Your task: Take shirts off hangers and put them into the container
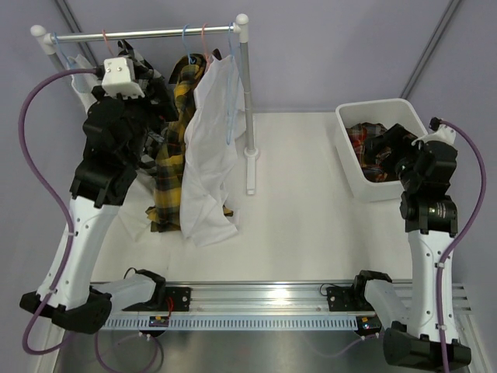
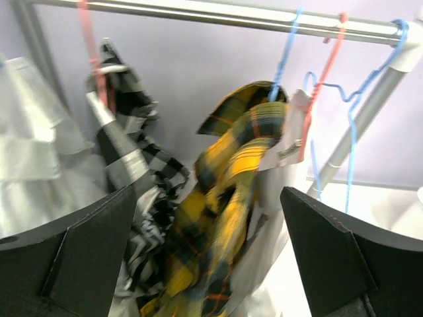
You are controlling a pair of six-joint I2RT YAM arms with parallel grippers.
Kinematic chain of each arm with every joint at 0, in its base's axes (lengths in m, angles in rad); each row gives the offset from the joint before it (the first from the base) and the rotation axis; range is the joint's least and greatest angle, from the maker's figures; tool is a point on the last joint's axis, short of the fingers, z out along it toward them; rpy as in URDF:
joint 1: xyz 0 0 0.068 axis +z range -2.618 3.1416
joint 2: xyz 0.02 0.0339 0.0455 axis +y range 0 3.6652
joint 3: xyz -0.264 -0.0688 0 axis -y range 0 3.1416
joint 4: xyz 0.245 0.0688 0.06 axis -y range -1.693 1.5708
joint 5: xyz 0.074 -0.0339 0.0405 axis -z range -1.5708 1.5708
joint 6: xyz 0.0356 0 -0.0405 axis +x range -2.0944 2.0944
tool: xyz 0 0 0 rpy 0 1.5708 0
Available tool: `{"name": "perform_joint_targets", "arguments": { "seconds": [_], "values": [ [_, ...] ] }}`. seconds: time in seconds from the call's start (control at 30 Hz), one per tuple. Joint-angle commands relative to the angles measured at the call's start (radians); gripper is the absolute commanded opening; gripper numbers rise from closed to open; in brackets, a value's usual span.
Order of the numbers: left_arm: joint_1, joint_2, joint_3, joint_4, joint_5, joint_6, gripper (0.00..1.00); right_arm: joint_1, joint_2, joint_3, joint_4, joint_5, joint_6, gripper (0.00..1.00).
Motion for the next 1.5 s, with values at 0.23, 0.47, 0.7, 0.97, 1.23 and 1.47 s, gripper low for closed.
{"name": "perform_joint_targets", "arguments": {
  "seconds": [0.23, 0.47, 0.7, 0.97, 1.23, 1.47],
  "values": [
    [0.007, 0.282, 0.145, -0.031, 0.079, 0.027, 0.88, 0.015, -0.126, -0.124, 0.091, -0.166, 0.014, 0.99],
    [0.017, 0.388, 0.168, -0.056, 0.090, 0.022, 0.65, 0.026, -0.140, -0.147, 0.091, -0.132, -0.003, 0.99],
    [0.019, 0.378, 0.157, -0.056, 0.119, 0.005, 0.25, 0.030, -0.140, -0.149, 0.093, -0.134, -0.006, 0.99],
    [0.019, 0.301, 0.209, -0.056, 0.082, 0.024, 0.00, 0.038, -0.142, -0.164, 0.107, -0.152, -0.006, 0.99],
    [0.019, 0.183, 0.232, -0.054, 0.038, 0.070, 0.00, 0.052, -0.142, -0.163, 0.105, -0.155, -0.019, 1.00],
    [0.019, 0.022, 0.076, -0.126, 0.035, 0.062, 0.00, 0.067, -0.143, -0.159, 0.105, -0.152, -0.035, 1.00]
  ]
}}
